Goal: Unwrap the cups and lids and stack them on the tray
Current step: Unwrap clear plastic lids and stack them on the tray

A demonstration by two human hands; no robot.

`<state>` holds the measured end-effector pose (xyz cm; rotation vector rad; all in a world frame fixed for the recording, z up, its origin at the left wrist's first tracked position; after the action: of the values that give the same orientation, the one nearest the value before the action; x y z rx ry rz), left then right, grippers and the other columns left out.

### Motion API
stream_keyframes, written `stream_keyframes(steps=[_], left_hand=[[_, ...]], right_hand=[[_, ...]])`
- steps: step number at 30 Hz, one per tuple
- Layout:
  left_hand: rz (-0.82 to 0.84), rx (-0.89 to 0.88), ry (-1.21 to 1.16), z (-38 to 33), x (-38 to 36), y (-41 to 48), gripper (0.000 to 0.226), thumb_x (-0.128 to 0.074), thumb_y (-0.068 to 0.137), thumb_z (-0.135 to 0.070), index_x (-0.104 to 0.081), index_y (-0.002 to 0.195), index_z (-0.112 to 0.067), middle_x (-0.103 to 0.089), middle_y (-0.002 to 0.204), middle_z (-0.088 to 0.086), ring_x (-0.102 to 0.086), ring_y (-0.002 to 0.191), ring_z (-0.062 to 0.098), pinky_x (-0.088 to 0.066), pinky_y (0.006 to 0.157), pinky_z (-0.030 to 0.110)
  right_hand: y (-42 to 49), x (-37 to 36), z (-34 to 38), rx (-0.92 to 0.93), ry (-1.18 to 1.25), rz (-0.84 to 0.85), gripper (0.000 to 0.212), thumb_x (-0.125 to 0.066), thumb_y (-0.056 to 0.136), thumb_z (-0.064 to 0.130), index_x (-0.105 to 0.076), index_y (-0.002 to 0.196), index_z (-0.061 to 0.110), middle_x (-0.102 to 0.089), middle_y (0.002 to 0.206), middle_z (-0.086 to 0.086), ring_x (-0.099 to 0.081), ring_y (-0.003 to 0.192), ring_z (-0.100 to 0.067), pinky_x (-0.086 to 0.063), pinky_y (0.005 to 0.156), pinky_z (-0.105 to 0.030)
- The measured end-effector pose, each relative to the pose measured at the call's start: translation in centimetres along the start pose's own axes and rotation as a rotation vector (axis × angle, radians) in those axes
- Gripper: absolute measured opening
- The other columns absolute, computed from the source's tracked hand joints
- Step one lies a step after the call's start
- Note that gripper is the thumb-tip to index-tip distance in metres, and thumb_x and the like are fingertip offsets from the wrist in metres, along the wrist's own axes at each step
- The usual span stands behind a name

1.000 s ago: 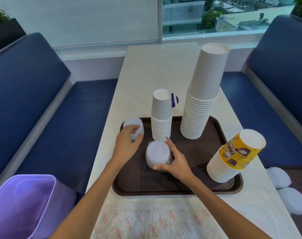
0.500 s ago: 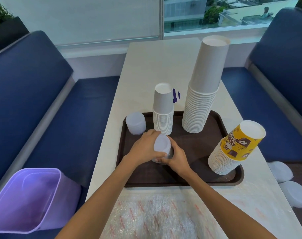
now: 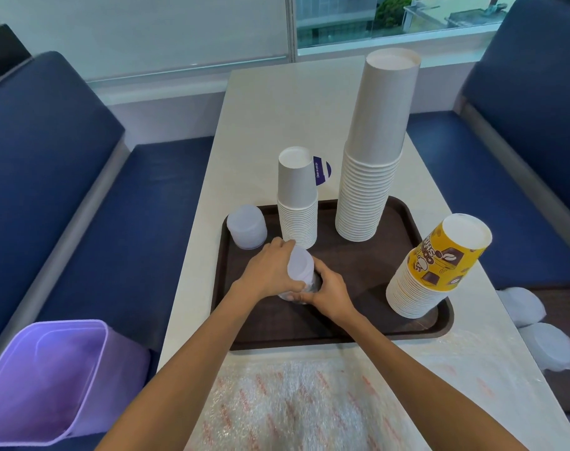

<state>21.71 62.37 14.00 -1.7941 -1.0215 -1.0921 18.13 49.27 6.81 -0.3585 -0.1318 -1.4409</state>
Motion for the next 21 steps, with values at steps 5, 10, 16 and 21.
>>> stream_keyframes(steps=[5,10,16,21], left_hand=[[-0.032,0.014,-0.069,0.2,-0.1,-0.2,0.075,-0.074,0.073,-0.041,-0.040,0.135,-0.016,-0.049,0.127,0.006,-0.049,0.114,0.020,-0.046,0.094,0.036],[-0.081,0.037,-0.098,0.1,-0.1,-0.4,0.071,-0.074,0.075,-0.045,-0.043,0.133,-0.019,-0.052,0.129,0.003,-0.052,0.115,0.018,-0.043,0.097,0.033],[-0.116,0.051,-0.101,0.0,0.1,-1.0,0.074,-0.073,0.075,-0.048,-0.041,0.136,-0.021,-0.051,0.132,0.001,-0.051,0.117,0.017,-0.041,0.099,0.032],[-0.137,0.043,-0.112,-0.4,0.7,-1.4,0.072,-0.072,0.077,-0.046,-0.041,0.136,-0.020,-0.051,0.132,0.001,-0.050,0.117,0.017,-0.041,0.095,0.029]], right_hand=[[-0.1,0.1,0.2,-0.008,0.014,0.005,0.086,-0.089,0.063,0.021,-0.045,0.137,0.017,-0.056,0.131,0.001,-0.051,0.119,-0.012,-0.044,0.099,-0.024],[-0.2,0.0,0.4,-0.029,-0.004,0.007,0.085,-0.087,0.065,0.019,-0.044,0.138,0.016,-0.055,0.133,-0.001,-0.051,0.120,-0.013,-0.045,0.101,-0.028],[-0.6,-0.2,1.2,-0.050,0.005,0.011,0.090,-0.087,0.066,0.022,-0.038,0.141,0.019,-0.050,0.139,0.001,-0.046,0.127,-0.014,-0.041,0.108,-0.036],[-1.2,0.1,3.0,0.001,0.042,0.036,0.088,-0.086,0.065,0.005,-0.039,0.138,0.015,-0.048,0.136,-0.001,-0.043,0.126,-0.011,-0.035,0.109,-0.028]])
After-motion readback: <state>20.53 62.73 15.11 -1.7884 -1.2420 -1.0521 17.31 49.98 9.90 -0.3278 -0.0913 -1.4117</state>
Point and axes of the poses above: each hand's wrist, its own y-axis towards the middle knuckle, its own x-axis out of the back of the hand, z = x × y, the point moved 2 cm from there along y, towards the middle knuckle
